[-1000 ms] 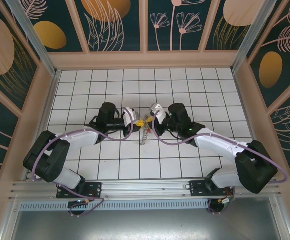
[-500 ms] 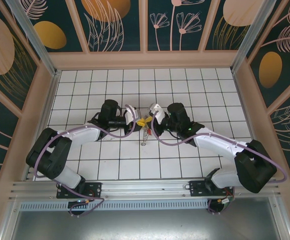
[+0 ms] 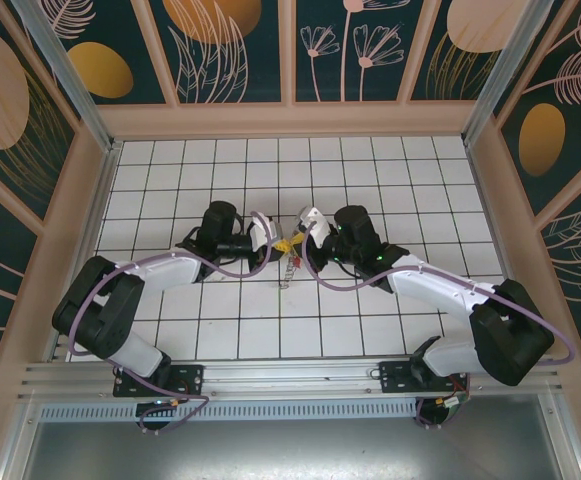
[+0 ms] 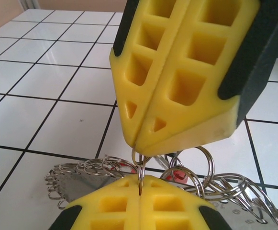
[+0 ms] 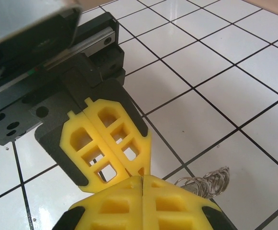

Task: Put the keys on the keyring

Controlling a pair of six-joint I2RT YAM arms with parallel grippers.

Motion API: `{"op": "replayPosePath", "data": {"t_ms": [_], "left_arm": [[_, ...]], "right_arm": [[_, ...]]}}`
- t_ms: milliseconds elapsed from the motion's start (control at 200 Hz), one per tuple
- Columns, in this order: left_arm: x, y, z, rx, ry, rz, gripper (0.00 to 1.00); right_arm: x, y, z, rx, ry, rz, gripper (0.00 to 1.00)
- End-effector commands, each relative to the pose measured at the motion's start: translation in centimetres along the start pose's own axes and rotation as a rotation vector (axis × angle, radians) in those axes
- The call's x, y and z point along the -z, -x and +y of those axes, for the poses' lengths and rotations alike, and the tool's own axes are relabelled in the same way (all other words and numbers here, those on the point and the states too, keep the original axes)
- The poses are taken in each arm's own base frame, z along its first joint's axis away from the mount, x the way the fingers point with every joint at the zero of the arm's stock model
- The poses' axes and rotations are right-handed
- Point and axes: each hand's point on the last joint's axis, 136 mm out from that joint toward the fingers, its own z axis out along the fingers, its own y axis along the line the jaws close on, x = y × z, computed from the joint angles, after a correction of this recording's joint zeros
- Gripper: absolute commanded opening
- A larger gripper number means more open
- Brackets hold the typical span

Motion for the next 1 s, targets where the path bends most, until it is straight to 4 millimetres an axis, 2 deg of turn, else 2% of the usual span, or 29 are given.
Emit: {"op": "replayPosePath", "data": {"t_ms": [0,190,455,641,996], "left_arm": [[0.9,1.8,0.0,-0.046,0.032,-0.074,0.00],[1.0,1.9,-0.3,-0.058,0.024,-0.092,0.00],[1.0,2.0,-0.3,-0.056,0.024,-0.090,0.00],[0.9,1.9,-0.2,-0.046,0.021,-0.078,0.11],[0.6,1.5,-0.1,-0.028,0.005,-0.054,0.16]], "right_arm": [[0.3,-0.7,-1.4,-0.038,-0.063,0.015,0.00],[0.1,-0.7,-1.9,-0.058,-0.090,0.000,0.00],[-0.2,0.5,-0.7,-0.037,-0.022,-0.027,0.00],[-0.1,1.4,0.2,-0.008,0.022,-0.051,0.00],[-0.3,2.0,0.9,0.016,0.050,-0.055,0.00]]}}
